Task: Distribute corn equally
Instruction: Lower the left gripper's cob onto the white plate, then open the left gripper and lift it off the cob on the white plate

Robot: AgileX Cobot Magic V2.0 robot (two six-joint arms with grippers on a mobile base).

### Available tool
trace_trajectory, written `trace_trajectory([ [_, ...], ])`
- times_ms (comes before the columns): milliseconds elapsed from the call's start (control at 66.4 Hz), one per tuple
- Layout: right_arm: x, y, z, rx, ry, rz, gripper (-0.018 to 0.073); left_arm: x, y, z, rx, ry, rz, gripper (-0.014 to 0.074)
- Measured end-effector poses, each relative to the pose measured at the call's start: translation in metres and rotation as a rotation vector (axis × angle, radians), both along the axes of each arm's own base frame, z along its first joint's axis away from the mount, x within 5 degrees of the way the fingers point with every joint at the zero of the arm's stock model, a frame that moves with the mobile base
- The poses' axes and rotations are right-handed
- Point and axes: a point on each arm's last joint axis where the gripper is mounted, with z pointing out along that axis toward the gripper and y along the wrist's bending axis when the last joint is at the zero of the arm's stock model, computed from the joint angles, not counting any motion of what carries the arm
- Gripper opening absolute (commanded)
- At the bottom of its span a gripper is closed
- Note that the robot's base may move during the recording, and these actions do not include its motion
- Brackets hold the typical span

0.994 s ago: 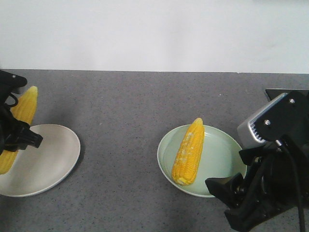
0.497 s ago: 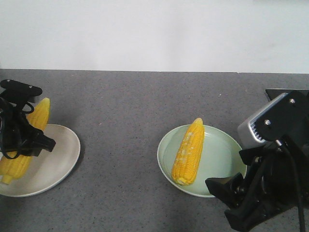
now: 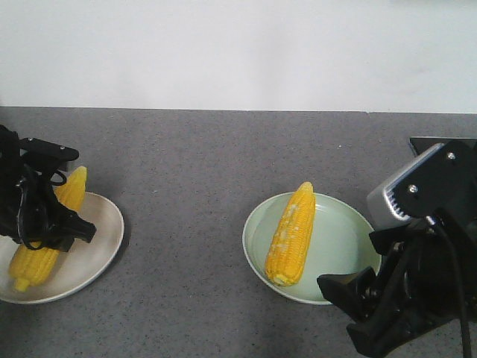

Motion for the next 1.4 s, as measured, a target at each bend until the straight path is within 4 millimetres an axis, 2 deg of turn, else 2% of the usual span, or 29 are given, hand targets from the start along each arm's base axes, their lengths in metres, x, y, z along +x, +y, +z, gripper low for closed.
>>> trace_trajectory([
  [256, 0.000, 0.000, 0.000, 0.000, 0.000, 0.000, 0.0560, 0.001, 0.000, -0.003, 0.001, 0.012, 0.001, 0.0536],
  [497, 0.000, 0.000, 0.000, 0.000, 0.000, 0.000, 0.0560, 0.001, 0.000, -0.003, 0.001, 0.010, -0.001, 0.0559],
  [602, 0.000, 0.000, 0.000, 0.000, 0.000, 0.000, 0.0560, -0.001, 0.000, 0.003, 0.002, -0.008, -0.019, 0.0559],
  [723, 0.000, 0.000, 0.000, 0.000, 0.000, 0.000, 0.0560, -0.008, 0.001, 0.021, -0.007, -0.064, -0.019, 0.0559],
  [873, 0.000, 0.000, 0.000, 0.000, 0.000, 0.000, 0.0560, -0.025, 0.003, 0.056, -0.039, -0.180, -0.028, 0.0559],
  [1189, 0.000, 0.000, 0.000, 0.000, 0.000, 0.000, 0.0560, -0.083, -0.003, 0.127, -0.221, -0.426, -0.155, 0.0559],
  [1400, 0.000, 0.000, 0.000, 0.000, 0.000, 0.000, 0.0560, -0.121, -0.007, 0.159, -0.325, -0.567, -0.254, 0.0559],
])
